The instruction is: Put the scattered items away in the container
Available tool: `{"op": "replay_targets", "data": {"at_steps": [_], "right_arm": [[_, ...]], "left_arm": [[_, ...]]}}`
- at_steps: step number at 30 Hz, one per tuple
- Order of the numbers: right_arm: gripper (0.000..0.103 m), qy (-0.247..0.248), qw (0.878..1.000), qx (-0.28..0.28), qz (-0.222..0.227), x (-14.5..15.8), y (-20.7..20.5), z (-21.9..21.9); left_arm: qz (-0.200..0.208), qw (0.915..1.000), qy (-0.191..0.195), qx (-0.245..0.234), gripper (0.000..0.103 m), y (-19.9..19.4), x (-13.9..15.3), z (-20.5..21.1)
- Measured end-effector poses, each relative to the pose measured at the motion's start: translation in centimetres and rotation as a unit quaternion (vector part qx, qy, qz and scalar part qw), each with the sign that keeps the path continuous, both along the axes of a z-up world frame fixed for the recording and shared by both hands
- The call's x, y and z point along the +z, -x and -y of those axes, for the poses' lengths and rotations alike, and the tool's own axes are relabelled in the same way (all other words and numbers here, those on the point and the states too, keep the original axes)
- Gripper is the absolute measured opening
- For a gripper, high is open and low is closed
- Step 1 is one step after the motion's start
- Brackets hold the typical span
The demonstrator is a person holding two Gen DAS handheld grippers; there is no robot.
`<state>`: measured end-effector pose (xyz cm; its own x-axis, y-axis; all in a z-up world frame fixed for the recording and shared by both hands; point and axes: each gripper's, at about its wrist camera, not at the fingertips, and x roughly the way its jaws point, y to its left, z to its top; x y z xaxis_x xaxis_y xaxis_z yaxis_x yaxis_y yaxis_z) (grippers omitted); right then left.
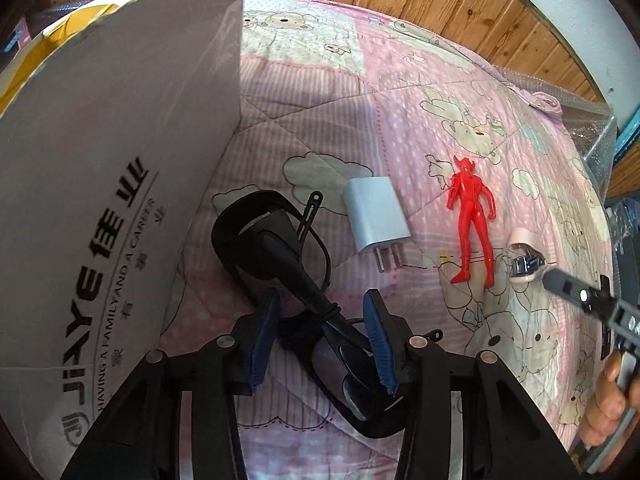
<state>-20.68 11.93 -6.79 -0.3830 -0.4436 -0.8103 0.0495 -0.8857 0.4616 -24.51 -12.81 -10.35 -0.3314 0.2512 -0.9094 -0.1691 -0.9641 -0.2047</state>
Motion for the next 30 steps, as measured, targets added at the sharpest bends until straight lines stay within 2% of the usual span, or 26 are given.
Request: {"op": "replay_targets", "data": {"at_steps": [1, 3, 6, 8, 9, 11, 14, 16, 19, 21, 26, 28, 30], "right_arm": [[0.032, -0.014, 1.000, -0.001, -0.013, 0.4, -0.3, 0.2], [0.040, -0.047, 0.998, -0.013, -0.048, 1.6, -0.3, 0.0], [0.046, -0.090, 0.992, -0.027, -0.081, 2.4, 1.3, -0.6], [0.047, -0.121, 0.989, -0.028, -0.084, 1.5, 3.0, -0.9], [0.047, -0.130, 0.988, -0.030, -0.076, 0.7, 3.7, -1.0], [0.047, -0.107, 0.993, -0.024, -0.040, -0.9, 4.1, -1.3], [0.047, -0.032, 0.999, -0.004, 0.003, -1.5, 2.4, -1.1], [0.047, 0.006, 1.000, 0.015, 0.011, -1.3, 0.8, -0.2], [0.047, 0.003, 1.000, 0.024, -0.003, -0.7, -0.6, 0.7], [0.049, -0.011, 0.999, 0.023, -0.021, -0.2, -0.5, 0.9], [0.053, -0.044, 0.997, 0.030, -0.055, -0.1, 0.5, 2.0], [0.053, -0.041, 0.997, 0.036, -0.050, -0.3, 0.6, 2.2], [0.051, -0.016, 0.999, 0.042, -0.027, -0.5, 0.1, 2.3]], "left_arm": [[-0.001, 1.0000, 0.000, 0.003, 0.046, -0.1, 0.0, 0.4], [-0.003, 1.0000, -0.001, 0.006, 0.046, -0.2, -0.1, 0.6], [-0.007, 0.9999, 0.010, 0.004, 0.048, -0.4, -0.1, 0.1], [-0.010, 0.9999, 0.014, -0.001, 0.057, -0.7, -0.1, -0.4], [-0.013, 0.9997, 0.020, -0.004, 0.058, -0.9, -0.2, -0.7], [-0.021, 0.9993, 0.024, -0.019, 0.057, -1.0, -0.2, -1.2], [-0.022, 0.9987, 0.013, -0.043, 0.050, -0.8, -0.3, -1.1], [-0.026, 0.9982, 0.003, -0.054, 0.047, -0.7, -0.2, -0.8], [-0.032, 0.9983, -0.008, -0.049, 0.047, -0.9, 0.0, -0.1], [-0.030, 0.9992, -0.003, -0.027, 0.047, -1.0, -0.2, 0.6], [-0.020, 0.9996, -0.006, 0.019, 0.062, -1.1, -0.3, 1.3], [-0.020, 0.9995, 0.007, 0.021, 0.062, -1.0, -0.4, 0.9], [-0.023, 0.9997, 0.006, 0.009, 0.062, -0.9, -0.5, 0.6]]}}
